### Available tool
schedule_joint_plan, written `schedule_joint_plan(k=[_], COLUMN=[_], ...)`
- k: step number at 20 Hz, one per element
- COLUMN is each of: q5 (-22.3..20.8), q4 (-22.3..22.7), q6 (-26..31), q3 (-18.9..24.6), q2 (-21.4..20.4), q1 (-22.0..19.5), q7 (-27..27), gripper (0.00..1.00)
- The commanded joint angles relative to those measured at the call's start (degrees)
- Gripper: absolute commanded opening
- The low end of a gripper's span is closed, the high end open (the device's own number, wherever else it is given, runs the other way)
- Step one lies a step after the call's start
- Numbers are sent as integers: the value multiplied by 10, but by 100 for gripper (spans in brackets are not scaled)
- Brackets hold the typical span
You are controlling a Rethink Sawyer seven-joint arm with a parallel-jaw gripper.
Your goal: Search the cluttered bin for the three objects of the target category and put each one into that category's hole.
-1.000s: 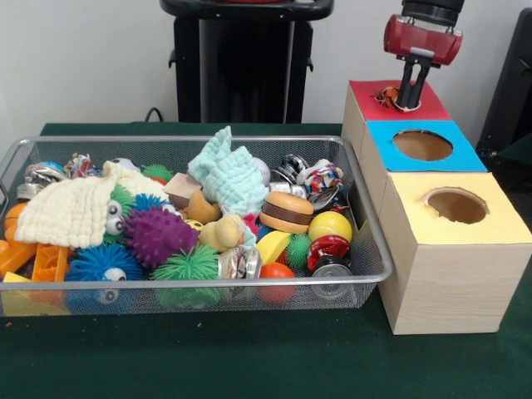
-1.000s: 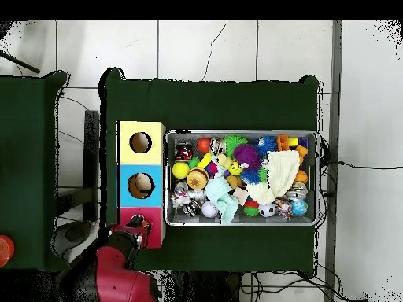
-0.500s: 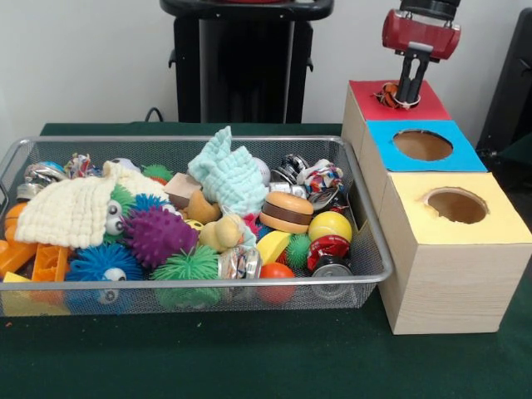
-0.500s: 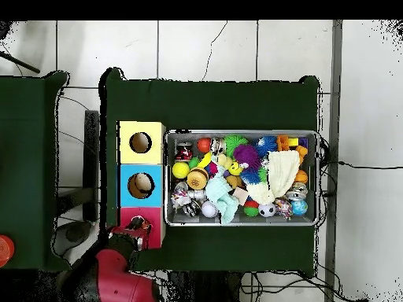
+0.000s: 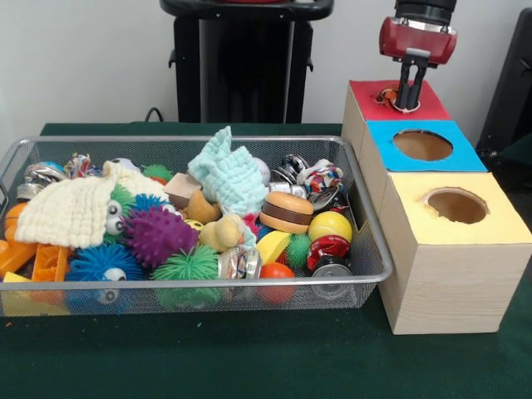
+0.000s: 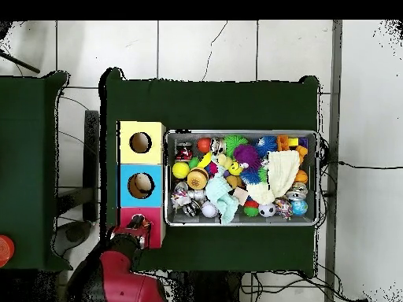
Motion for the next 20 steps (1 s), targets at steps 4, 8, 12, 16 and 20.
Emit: schedule_joint_plan(k=[4,8,12,16,20], q5=[-50,-40,-34,-34,-26], q4=[46,56,59,69,80], q6=[-92,-105,-111,-106,-86], q3=[83,83,83,80,76], q2=[53,57,60,50,35], q1=[-35,-27,-23,-22,-20], q7=[201,203,201,199,201], gripper=[0,0,0,0,0])
